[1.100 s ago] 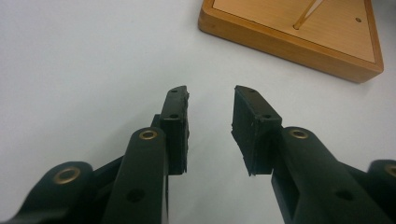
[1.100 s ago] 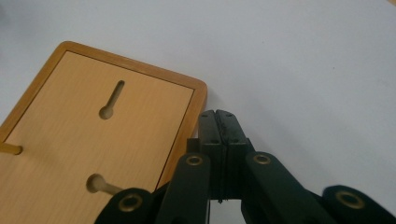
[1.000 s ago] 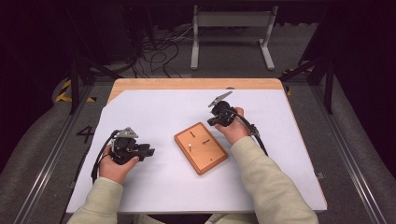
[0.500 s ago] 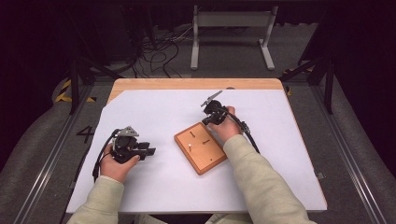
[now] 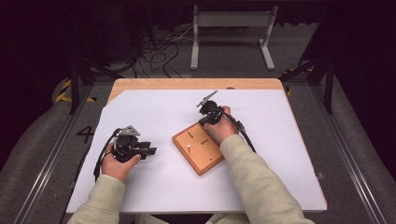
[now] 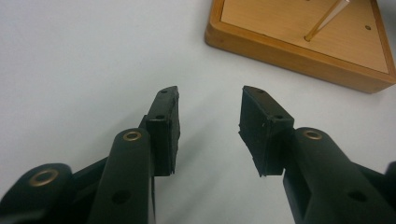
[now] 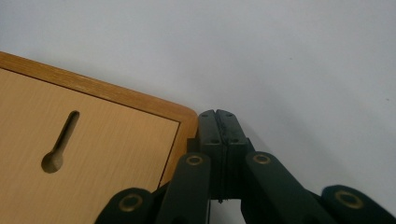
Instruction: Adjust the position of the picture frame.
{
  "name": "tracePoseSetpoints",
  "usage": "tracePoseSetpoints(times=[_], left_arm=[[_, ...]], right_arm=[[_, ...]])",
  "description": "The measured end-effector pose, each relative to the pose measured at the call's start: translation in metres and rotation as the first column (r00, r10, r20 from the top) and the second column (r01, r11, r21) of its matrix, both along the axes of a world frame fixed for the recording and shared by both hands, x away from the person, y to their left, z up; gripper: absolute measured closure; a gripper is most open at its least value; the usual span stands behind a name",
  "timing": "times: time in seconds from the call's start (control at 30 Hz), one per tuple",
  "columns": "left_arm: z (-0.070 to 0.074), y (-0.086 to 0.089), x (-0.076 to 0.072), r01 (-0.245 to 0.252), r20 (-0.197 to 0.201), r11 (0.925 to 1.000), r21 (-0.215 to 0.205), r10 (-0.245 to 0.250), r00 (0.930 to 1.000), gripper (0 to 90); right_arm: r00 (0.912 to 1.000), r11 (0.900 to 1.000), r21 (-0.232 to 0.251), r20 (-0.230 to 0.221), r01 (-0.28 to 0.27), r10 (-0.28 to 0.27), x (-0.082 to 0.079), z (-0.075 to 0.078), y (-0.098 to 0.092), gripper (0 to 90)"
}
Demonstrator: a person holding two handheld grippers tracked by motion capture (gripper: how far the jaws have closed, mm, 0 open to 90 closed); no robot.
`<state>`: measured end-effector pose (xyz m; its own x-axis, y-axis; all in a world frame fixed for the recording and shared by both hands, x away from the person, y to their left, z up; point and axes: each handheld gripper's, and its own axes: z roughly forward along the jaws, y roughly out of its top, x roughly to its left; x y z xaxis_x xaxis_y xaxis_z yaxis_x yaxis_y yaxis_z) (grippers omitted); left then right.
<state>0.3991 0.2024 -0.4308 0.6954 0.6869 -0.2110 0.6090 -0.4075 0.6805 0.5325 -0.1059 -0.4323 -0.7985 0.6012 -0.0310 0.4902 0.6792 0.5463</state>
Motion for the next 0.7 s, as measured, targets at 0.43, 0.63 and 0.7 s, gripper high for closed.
tracePoseSetpoints(times=[0.43,0.63,0.7], left_arm=[[-0.001,0.002,0.003,-0.010,-0.008,0.9999,-0.006,0.010,0.9999,58.0],[-0.002,0.003,0.005,-0.014,-0.011,0.9999,0.001,0.014,0.9998,58.1],[-0.003,0.003,0.006,-0.016,-0.014,0.9999,0.003,0.016,0.9998,58.3]], right_arm=[[0.9882,0.989,0.023,-0.039,-0.147,0.148,-0.013,-0.003,0.034,90.0],[0.9744,0.976,0.033,-0.053,-0.217,0.218,-0.019,-0.004,0.045,90.0],[0.9695,0.971,0.037,-0.052,-0.238,0.240,-0.021,-0.004,0.048,90.0]])
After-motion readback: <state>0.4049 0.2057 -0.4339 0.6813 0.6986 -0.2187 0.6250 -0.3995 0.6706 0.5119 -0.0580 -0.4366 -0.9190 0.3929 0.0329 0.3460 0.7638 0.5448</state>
